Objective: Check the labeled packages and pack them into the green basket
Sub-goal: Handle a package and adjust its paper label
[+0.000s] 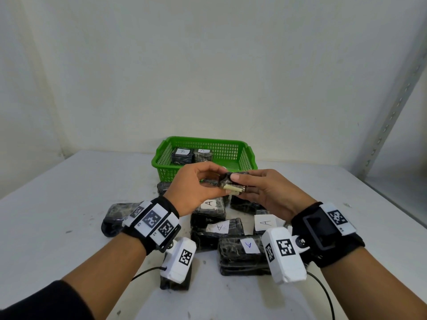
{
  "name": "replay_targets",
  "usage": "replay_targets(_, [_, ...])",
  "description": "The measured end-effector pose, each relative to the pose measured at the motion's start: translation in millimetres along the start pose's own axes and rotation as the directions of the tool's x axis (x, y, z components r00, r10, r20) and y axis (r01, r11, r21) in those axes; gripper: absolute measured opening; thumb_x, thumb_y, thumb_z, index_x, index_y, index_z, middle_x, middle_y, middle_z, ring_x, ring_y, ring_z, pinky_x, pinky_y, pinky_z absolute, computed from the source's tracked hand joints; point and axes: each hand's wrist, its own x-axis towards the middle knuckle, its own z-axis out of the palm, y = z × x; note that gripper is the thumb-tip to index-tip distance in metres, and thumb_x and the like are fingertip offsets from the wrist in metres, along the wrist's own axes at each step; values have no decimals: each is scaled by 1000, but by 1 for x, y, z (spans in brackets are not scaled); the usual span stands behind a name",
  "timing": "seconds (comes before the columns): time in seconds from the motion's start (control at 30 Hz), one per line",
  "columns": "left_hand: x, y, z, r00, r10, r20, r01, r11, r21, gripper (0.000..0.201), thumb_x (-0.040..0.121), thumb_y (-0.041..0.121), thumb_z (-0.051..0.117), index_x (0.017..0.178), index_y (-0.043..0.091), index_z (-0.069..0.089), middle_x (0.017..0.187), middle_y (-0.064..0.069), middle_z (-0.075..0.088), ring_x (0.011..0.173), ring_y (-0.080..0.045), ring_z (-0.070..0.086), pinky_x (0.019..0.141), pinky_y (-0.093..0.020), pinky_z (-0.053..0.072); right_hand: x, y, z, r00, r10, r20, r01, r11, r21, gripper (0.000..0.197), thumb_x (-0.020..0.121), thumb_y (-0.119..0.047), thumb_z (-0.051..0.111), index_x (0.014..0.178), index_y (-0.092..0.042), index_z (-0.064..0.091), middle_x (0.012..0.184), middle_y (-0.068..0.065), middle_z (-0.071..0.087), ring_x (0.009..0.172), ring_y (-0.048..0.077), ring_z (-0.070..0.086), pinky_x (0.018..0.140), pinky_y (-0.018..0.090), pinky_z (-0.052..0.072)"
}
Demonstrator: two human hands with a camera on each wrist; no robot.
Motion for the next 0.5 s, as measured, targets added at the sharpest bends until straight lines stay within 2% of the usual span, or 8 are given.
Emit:
replay_targets(0.1, [0,2,1,1000,10,1,-10,1000,17,43,61,26,89,100,24,72,99,-1,75,100,-19,71,91,-47,57,2,2,1,1000,-18,-24,18,1000,4,51,73,-23,82,113,8,74,116,23,75,102,27,72,98,35,57])
replay_targets(0.17, [0,2,1,1000,6,-1,-6,1000,22,43,59,28,89,99,25,72,99,-1,75,99,-19,71,90,-47,57,3,3,2,1000,-14,-24,14,1000,-12,53,73,-23,83,115,8,73,117,23,75,103,27,72,101,37,56])
replay_targets(0.27, [1,0,-2,1000,-3,-21,3,1000,18,42,61,19,90,99,22,73,99,-2,75,99,-20,71,90,-47,57,2,0,0,1000,4,-1,-4,1000,-3,44,72,-23,82,109,1,77,113,18,77,98,23,74,94,31,59])
replay_targets(0.37, [3,-3,-5,999,-23,-31,23,1000,-9,42,63,9,90,100,18,73,100,-4,76,99,-23,71,91,-46,57,2,-2,-1,1000,12,-12,-11,1000,26,40,75,-18,81,109,3,74,112,20,77,93,23,74,87,27,62])
replay_targets(0.43, [3,-2,-5,999,-26,-22,26,1000,8,42,63,9,90,100,19,73,99,-2,76,99,-20,71,92,-42,56,3,-2,-1,999,18,-39,-17,1000,17,29,84,-10,77,109,5,74,115,24,75,97,28,72,95,34,59])
replay_targets(0.5, [4,0,-6,999,-35,-28,36,999,30,39,64,12,90,98,19,73,97,1,77,96,-16,72,92,-34,56,3,-1,-1,998,38,-52,-38,999,1,25,91,-10,72,111,5,74,118,26,74,104,34,71,104,42,55])
